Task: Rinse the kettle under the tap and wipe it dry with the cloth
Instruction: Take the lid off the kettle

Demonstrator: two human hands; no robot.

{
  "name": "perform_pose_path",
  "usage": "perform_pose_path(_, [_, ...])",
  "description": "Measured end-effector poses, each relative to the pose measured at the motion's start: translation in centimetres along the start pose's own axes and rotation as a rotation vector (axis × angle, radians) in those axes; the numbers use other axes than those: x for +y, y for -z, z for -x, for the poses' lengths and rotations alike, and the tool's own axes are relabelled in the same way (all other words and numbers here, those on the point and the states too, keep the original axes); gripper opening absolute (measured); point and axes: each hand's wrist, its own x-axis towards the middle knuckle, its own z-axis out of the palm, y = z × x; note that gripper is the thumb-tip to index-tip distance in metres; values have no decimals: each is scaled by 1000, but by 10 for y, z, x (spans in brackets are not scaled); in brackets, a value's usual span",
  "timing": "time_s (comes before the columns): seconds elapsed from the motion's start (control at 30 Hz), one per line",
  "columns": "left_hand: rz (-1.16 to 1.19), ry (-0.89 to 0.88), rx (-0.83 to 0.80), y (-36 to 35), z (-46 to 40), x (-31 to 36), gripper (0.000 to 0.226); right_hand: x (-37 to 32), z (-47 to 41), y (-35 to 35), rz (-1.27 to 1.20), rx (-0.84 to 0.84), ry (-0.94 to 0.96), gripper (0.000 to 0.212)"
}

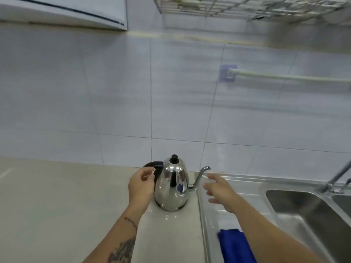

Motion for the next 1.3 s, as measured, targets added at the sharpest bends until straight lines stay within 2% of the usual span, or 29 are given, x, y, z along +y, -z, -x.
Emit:
perform_pose_path(0.1, [-170,-197,41,5,-27,-16,25,-4,-16,-18,-100,57,-1,44])
perform_pose_path(0.2, [-261,-288,-39,6,-43,-26,38,-1,-25,-24,-163,106,8,35])
perform_pose_path(0.33, [-275,-274,-146,0,-70,-42,46,4,-47,-33,-231,146,-3,23])
perform_pose_path(0.53, [-224,-220,-95,-4,-88,-55,38,20,-67,-43,-214,162,17,14])
perform_pose_path(0.8, [-241,-191,-113,0,-82,-46,36,20,-66,-44,-131,164,56,17])
perform_pose_path(0.97, [-195,-125,-129,12,-55,-39,38,30,-40,-42,-104,154,75,17])
perform_pose_path(1.17, [-205,-129,-96,39,-2,-34,43,51,10,-43,-102,105,114,17])
perform_pose_path(1.3, [-188,-114,-51,53,31,-35,39,63,40,-44,-110,76,133,16])
